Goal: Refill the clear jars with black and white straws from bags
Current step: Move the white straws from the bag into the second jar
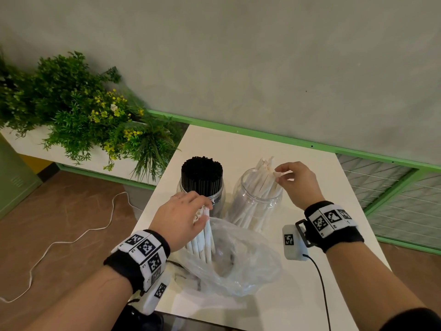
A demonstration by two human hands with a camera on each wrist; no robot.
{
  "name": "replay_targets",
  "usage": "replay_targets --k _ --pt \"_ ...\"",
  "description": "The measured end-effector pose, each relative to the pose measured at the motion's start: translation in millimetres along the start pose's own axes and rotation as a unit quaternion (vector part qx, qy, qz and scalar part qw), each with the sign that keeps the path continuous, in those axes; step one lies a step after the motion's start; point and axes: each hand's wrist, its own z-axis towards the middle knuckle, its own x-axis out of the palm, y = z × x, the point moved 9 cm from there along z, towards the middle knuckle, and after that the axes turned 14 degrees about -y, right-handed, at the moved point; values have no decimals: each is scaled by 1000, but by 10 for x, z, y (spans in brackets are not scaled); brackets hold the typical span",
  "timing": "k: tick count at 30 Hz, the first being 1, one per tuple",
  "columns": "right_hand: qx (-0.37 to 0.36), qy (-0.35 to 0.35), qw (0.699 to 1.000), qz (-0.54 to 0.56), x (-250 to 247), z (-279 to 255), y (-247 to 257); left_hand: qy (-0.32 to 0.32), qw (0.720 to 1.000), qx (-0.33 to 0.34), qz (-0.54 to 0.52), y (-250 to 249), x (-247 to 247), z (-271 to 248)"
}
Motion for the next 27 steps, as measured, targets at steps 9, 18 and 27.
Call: replay_targets --k 9,18,27 --pt "-139 71 980 -127 242 -27 -5 10 1000 -7 7 7 36 67" --pt "-136 10 985 -104 -100 154 67 11 999 -29 19 -25 4 80" --pt "-313 -31 948 -50 -95 -317 80 7 998 -58 35 -54 30 75"
